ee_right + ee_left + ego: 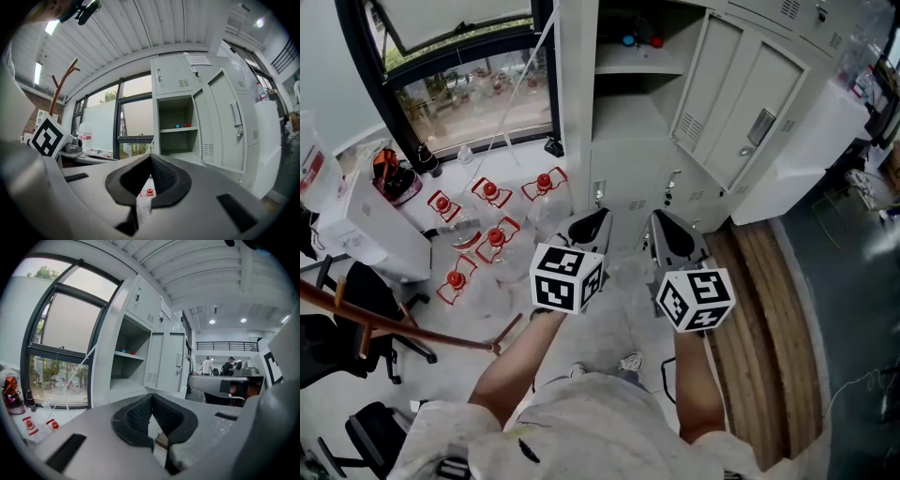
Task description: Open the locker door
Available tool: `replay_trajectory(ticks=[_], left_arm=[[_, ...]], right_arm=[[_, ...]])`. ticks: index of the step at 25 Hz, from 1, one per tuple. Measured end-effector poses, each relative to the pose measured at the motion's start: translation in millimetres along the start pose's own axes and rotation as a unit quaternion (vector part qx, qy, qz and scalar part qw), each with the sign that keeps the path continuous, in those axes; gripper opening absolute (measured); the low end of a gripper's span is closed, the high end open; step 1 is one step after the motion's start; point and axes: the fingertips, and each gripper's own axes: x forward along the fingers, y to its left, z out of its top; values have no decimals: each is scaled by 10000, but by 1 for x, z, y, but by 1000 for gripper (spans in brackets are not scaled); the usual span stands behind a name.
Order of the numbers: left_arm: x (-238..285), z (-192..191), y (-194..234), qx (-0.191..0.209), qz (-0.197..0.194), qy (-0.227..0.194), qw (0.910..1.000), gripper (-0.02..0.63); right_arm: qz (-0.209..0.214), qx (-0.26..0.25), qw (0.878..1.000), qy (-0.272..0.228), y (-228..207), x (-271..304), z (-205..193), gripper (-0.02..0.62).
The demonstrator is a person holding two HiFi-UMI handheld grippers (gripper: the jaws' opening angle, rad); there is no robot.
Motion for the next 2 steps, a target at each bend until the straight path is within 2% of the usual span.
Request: replay_trajectory(ticks=[2], left_arm=[[0,-1,0,-3,-14,16,10000,6]], right_arm=[[2,-9,10000,1,1,0,0,3]])
